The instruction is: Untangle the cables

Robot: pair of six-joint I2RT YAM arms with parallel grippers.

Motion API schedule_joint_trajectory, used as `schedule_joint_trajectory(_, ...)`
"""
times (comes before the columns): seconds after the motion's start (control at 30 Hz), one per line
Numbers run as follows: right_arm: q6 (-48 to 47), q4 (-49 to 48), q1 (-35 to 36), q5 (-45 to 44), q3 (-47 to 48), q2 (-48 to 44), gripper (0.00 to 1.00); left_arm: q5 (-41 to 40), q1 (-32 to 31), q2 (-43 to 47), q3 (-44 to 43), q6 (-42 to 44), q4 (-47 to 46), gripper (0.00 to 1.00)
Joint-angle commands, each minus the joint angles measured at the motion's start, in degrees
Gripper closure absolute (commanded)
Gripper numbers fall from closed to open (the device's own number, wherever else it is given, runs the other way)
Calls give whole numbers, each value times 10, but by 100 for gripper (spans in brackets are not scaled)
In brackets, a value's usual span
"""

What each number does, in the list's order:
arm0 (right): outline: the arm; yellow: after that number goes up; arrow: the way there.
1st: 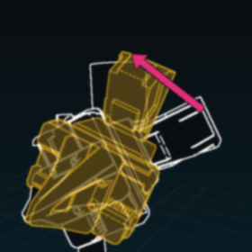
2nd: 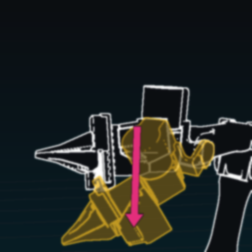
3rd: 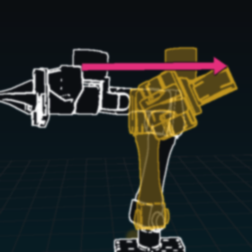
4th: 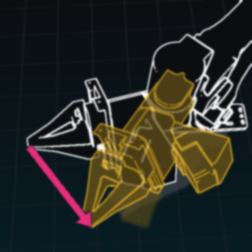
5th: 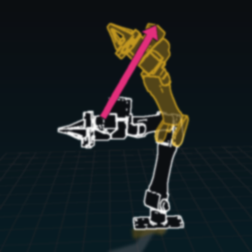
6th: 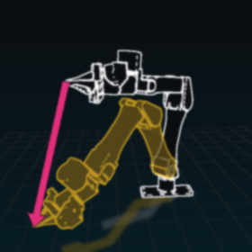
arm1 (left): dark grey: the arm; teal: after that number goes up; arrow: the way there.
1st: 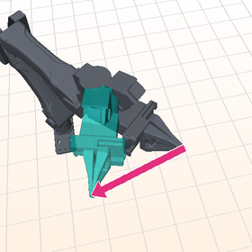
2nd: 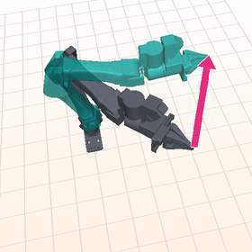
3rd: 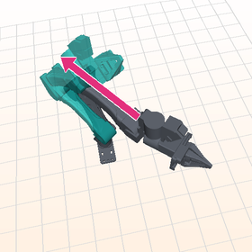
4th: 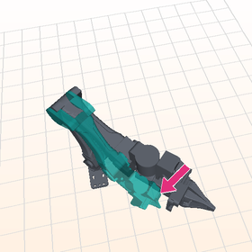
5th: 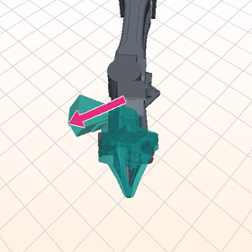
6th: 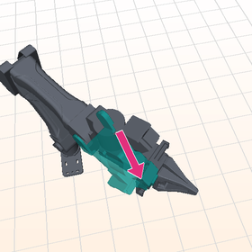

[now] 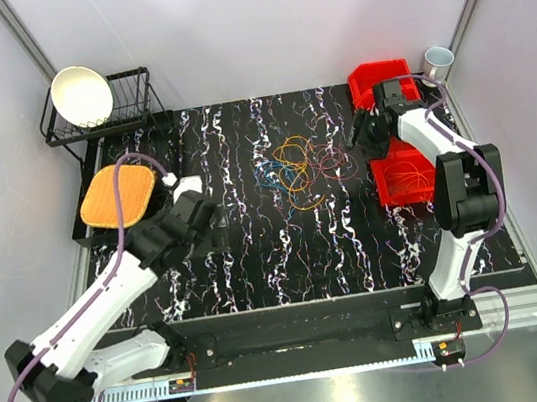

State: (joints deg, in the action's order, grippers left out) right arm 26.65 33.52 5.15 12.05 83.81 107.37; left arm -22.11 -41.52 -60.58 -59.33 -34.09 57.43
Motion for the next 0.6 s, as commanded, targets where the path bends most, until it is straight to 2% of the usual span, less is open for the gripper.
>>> schedule_joint_trajectory(0.0, -17, 25, 7, -40, 54, 20, 33, -62, 0, 48, 31, -1, 20, 9)
schedule_joint_trajectory(0.13, -13, 47, 22, -54, 86, 51, 30, -63, -1, 77, 34, -2, 13, 9)
schedule_joint_trajectory(0.23, 1, 53, 29, -71, 106, 71, 17, -72, -1, 99, 46, -4, 1, 9)
schedule_joint_trajectory(0.27, 8, 55, 29, -80, 115, 76, 3, -74, -1, 104, 47, -3, 1, 9)
schedule_joint_trajectory(0.57, 42, 94, 67, -117, 201, 147, 0, -81, -1, 136, 52, -5, -5, 8)
